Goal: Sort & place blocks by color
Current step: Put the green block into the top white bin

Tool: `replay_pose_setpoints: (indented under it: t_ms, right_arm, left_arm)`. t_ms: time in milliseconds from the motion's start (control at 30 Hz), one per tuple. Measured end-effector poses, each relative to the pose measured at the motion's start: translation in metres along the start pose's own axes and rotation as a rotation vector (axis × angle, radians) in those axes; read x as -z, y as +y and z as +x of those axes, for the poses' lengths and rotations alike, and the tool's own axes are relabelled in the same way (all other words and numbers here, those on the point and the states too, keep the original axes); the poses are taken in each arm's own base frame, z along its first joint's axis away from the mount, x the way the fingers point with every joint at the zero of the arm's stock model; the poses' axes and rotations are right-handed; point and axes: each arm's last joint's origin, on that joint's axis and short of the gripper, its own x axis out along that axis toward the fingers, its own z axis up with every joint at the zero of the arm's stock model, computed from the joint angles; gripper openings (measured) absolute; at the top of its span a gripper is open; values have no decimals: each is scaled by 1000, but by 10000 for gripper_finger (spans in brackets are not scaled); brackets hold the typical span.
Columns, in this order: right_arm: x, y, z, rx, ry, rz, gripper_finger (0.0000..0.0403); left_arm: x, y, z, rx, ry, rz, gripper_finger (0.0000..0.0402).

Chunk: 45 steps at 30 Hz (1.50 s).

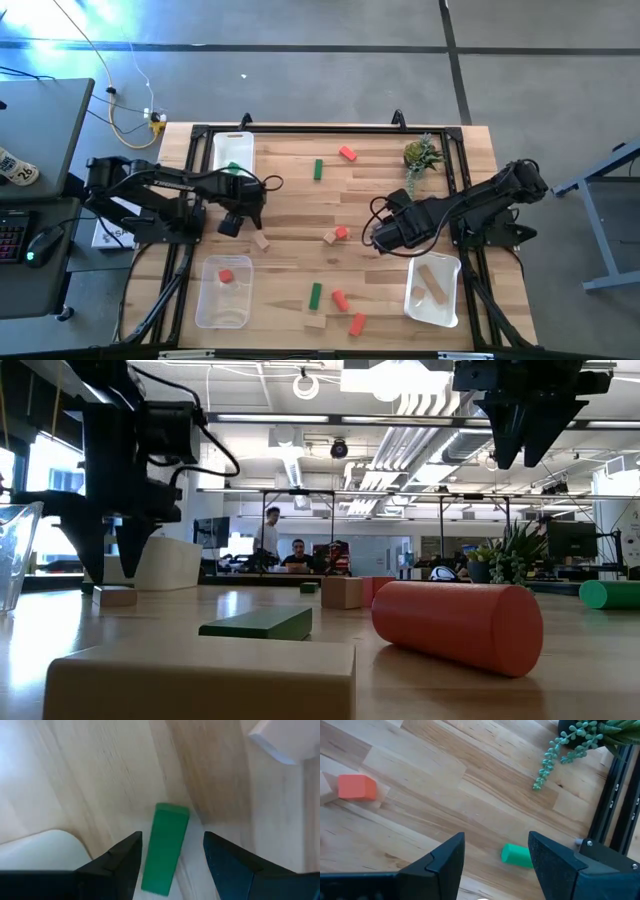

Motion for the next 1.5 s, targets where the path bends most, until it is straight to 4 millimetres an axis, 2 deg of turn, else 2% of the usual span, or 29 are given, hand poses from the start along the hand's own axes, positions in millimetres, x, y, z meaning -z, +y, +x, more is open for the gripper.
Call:
replay_pose_setpoints:
  t_ms: [367,500,600,767,1000,1133,1267,1500]
  right_arm:
    - [-1,1,0,-6,-23,12,206]
    - [-1,1,0,-11,-29,15,206]
    - [-1,1,0,-11,-29,15,206]
    - [-1,2,0,-18,-30,18,206]
    - [-2,5,0,-44,-27,32,206]
    - [-5,6,1,-54,-4,48,206]
    - [-9,5,4,-51,0,59,206]
    - [-15,5,6,-50,2,82,206]
  left_arm:
    - [-7,3,21,28,80,-31,197]
    - [-8,1,23,34,93,-37,194]
    - [-7,1,22,49,87,-47,166]
    - [-6,0,21,56,82,-51,71]
    - [-8,1,19,44,77,-62,65]
    - [-16,4,10,56,29,-95,65]
    - [-24,9,-7,64,-53,-156,65]
    - [-32,21,-48,-7,-193,-310,65]
